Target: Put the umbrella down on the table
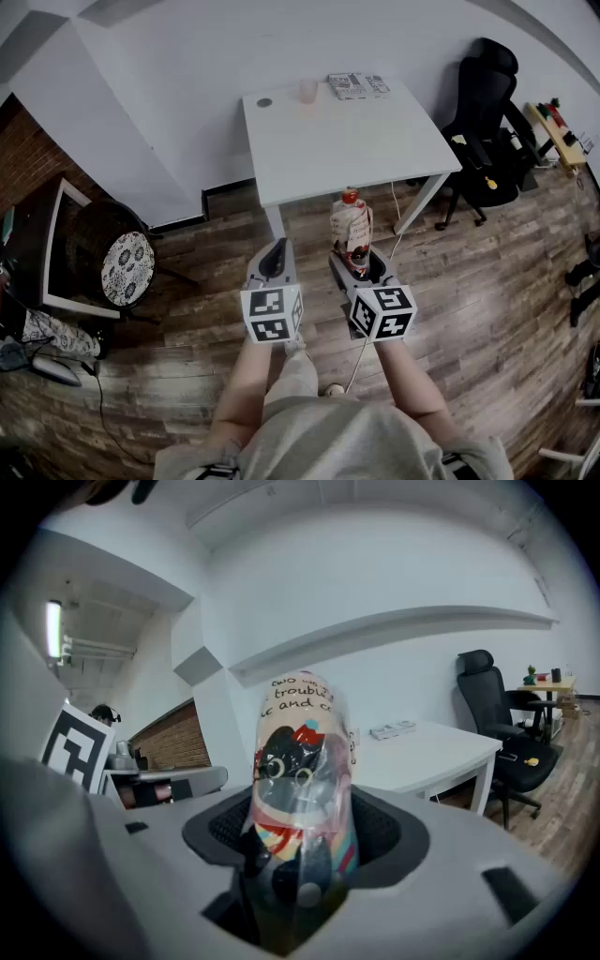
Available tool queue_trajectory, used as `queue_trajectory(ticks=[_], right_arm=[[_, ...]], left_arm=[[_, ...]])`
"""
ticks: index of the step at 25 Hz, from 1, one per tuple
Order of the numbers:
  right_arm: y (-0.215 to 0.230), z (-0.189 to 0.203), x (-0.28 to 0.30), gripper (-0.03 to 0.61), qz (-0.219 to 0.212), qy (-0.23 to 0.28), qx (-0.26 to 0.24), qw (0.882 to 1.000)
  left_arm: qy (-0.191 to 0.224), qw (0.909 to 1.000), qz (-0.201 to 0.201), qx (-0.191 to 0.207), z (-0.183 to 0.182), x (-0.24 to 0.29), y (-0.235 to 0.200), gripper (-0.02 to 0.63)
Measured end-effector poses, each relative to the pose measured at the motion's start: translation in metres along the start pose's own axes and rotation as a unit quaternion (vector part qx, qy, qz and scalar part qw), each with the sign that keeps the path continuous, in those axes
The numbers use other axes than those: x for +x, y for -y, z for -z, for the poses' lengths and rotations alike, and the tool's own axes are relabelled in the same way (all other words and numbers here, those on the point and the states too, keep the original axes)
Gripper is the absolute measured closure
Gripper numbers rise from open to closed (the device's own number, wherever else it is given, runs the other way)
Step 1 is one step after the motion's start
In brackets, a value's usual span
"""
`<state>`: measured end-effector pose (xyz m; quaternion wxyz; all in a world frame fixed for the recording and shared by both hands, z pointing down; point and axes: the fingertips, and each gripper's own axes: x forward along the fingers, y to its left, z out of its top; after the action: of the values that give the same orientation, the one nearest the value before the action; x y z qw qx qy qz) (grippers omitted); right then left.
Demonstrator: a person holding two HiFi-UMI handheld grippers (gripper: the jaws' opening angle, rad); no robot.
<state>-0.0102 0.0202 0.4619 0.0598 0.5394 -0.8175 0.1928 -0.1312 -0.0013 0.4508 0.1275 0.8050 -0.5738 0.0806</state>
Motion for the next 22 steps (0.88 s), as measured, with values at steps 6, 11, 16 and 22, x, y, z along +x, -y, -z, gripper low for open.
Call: queue_trajectory(ticks=[6,11,16,22], right_arm=[[-0.027,0.035,-0.125,0.301,0.011,0.017,-0.025,0.999],[-0.042,0.056,-0.193,0.302,0.011,0.014,-0.03,0.999],[-0.05,0.057,-0.219,0.302,0.015,0.029,-0.031,0.999],[-0.048,0.048,-0.234,0.302,0.022,0.045,-0.039,0.998]], left_arm=[[0.014,0.9998,0.0,0.01,0.032,-0.114,0.06,0.605],[0.009,0.9999,-0.008,0.01,0.047,-0.181,0.084,0.606],[0.018,0.9998,0.0,0.008,0.044,-0.203,0.09,0.606],[0.024,0.9995,0.015,0.012,0.039,-0.208,0.104,0.606]])
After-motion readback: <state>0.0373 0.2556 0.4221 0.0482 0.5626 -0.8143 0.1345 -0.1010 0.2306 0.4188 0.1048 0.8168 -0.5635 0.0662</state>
